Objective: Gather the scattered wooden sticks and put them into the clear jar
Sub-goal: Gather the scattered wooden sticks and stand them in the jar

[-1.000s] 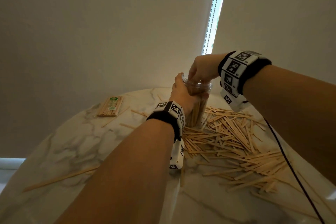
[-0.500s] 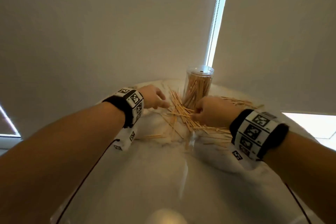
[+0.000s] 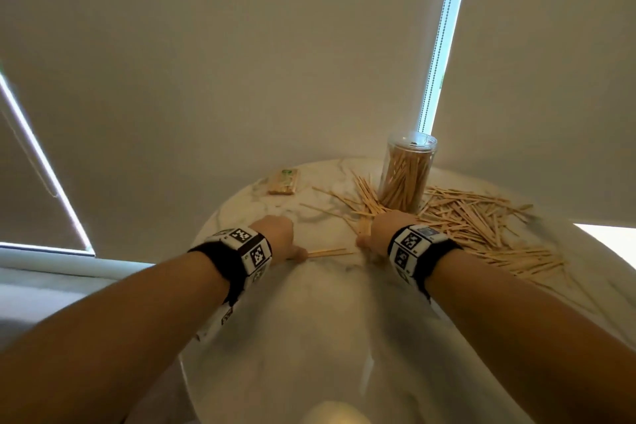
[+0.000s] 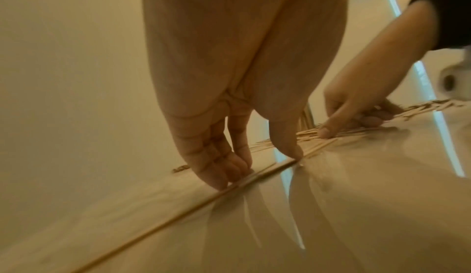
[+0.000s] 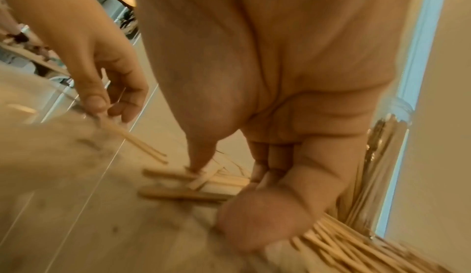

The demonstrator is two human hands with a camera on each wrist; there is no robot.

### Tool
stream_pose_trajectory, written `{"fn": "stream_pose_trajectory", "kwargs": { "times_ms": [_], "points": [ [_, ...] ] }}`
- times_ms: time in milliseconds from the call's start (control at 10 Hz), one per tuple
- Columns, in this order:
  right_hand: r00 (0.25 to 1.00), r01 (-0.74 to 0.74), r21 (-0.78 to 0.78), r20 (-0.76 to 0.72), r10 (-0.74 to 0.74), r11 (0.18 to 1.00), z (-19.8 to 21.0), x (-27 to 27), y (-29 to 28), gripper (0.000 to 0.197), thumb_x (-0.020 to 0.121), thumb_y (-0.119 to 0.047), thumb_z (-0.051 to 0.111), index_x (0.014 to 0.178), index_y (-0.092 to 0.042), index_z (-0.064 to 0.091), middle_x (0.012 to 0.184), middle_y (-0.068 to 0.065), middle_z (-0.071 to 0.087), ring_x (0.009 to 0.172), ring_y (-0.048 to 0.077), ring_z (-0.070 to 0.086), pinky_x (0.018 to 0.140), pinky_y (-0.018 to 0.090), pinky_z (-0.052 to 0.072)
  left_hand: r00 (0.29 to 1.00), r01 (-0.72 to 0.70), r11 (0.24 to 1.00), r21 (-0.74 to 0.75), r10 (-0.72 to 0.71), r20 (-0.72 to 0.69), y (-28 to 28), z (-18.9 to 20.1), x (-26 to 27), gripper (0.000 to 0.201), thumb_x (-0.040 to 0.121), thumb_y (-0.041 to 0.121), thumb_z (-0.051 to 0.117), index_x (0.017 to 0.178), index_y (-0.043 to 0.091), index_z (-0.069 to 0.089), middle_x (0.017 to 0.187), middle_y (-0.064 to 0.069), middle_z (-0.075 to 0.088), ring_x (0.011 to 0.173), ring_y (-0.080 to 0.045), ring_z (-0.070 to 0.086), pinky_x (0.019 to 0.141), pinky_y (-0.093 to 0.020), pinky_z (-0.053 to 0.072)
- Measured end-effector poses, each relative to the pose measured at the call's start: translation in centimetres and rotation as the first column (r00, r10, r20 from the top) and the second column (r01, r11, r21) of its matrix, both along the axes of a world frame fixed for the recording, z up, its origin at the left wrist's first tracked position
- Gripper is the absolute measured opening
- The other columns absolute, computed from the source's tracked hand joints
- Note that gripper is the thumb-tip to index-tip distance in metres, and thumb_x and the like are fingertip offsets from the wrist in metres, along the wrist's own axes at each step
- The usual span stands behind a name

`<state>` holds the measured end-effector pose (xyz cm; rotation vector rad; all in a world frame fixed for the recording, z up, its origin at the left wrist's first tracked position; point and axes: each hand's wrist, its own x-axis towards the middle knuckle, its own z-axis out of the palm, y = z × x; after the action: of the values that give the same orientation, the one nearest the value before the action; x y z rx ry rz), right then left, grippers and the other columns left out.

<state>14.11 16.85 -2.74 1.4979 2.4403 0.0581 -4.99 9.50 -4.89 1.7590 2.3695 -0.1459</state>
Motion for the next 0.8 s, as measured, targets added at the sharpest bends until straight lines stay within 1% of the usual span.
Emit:
{"fn": "stream_pose_trajectory", "kwargs": {
  "times_ms": [100,200,300,400,500,600,700,800],
  "points": [
    [0.999,0.053,-0.048,-0.010,-0.053,0.997,-0.1,0.1,1.5,0.031,0.102,-0.020,0.047,0.124,-0.006,0.063,0.118,0.010,0.064,0.114,0.028,0.062,0.086,0.034,0.051,0.996,0.089,0.994,0.061,-0.091,0.022,0.7,-0.4,2.2,0.035,0.091,0.038,0.068,0.110,0.009,0.067,0.110,-0.010,0.068,0.099,-0.027,0.064,0.085,-0.034,0.054],
    [0.995,0.094,-0.086,-0.008,-0.095,0.992,-0.1,0.8,2.3,0.031,0.100,-0.022,0.048,0.122,-0.005,0.063,0.104,0.008,0.059,0.096,0.027,0.060,0.081,0.034,0.050,0.988,0.155,0.985,0.082,-0.156,0.017,1.4,-0.6,3.8,0.022,0.094,0.012,0.060,0.114,0.006,0.066,0.115,-0.013,0.067,0.103,-0.030,0.064,0.086,-0.035,0.052],
    [0.996,0.087,-0.082,-0.030,-0.090,0.993,-0.4,0.8,2.4,0.042,0.099,-0.042,0.050,0.119,-0.008,0.063,0.100,0.006,0.058,0.096,0.026,0.060,0.082,0.034,0.052,0.984,0.180,0.982,0.052,-0.180,-0.020,1.9,-0.5,5.1,0.024,0.094,0.007,0.057,0.116,0.003,0.063,0.116,-0.015,0.065,0.103,-0.030,0.063,0.080,-0.033,0.049],
    [1.000,0.022,-0.091,-0.012,-0.023,0.996,0.0,0.4,2.2,0.041,0.099,-0.040,0.055,0.120,-0.006,0.063,0.111,0.009,0.064,0.102,0.027,0.062,0.084,0.033,0.051,0.990,0.138,0.990,0.008,-0.138,-0.022,1.9,-0.5,6.3,0.029,0.092,0.012,0.063,0.119,0.002,0.058,0.118,-0.014,0.063,0.107,-0.030,0.062,0.081,-0.032,0.049],
    [0.998,-0.039,-0.125,0.036,0.044,0.991,0.5,0.2,1.8,0.033,0.101,-0.021,0.053,0.125,0.000,0.062,0.110,0.011,0.061,0.094,0.025,0.055,0.084,0.030,0.046,0.996,0.093,0.996,-0.018,-0.093,-0.001,2.2,-0.3,7.0,0.028,0.096,0.012,0.057,0.121,-0.001,0.056,0.122,-0.016,0.061,0.111,-0.031,0.061,0.087,-0.033,0.049],
    [0.993,-0.046,-0.130,0.102,0.060,0.990,0.7,0.9,1.1,0.039,0.099,-0.031,0.057,0.125,-0.002,0.062,0.108,0.010,0.059,0.095,0.024,0.055,0.079,0.030,0.045,0.996,0.081,0.997,-0.003,-0.081,0.030,2.5,0.2,7.0,0.030,0.102,0.012,0.040,0.122,-0.003,0.057,0.126,-0.018,0.056,0.113,-0.033,0.056,0.085,-0.034,0.046],
    [0.998,-0.017,-0.147,0.059,0.026,0.989,0.6,2.4,0.5,0.039,0.098,-0.034,0.058,0.122,-0.004,0.064,0.109,0.010,0.061,0.090,0.022,0.051,0.078,0.030,0.044,0.984,0.011,0.994,0.112,-0.030,0.177,3.0,0.6,6.7,0.033,0.103,0.009,0.034,0.118,-0.007,0.059,0.124,-0.021,0.059,0.103,-0.034,0.058,0.080,-0.034,0.044],
    [0.994,0.052,-0.204,-0.080,-0.070,0.978,0.5,4.2,0.3,0.037,0.095,-0.035,0.062,0.115,-0.004,0.066,0.099,0.007,0.061,0.086,0.021,0.055,0.076,0.029,0.048,0.871,-0.151,0.974,0.168,0.050,0.489,2.5,1.0,7.1,0.037,0.105,0.014,0.032,0.121,-0.008,0.058,0.112,-0.023,0.059,0.102,-0.035,0.057,0.093,-0.041,0.045]
  ]
}}
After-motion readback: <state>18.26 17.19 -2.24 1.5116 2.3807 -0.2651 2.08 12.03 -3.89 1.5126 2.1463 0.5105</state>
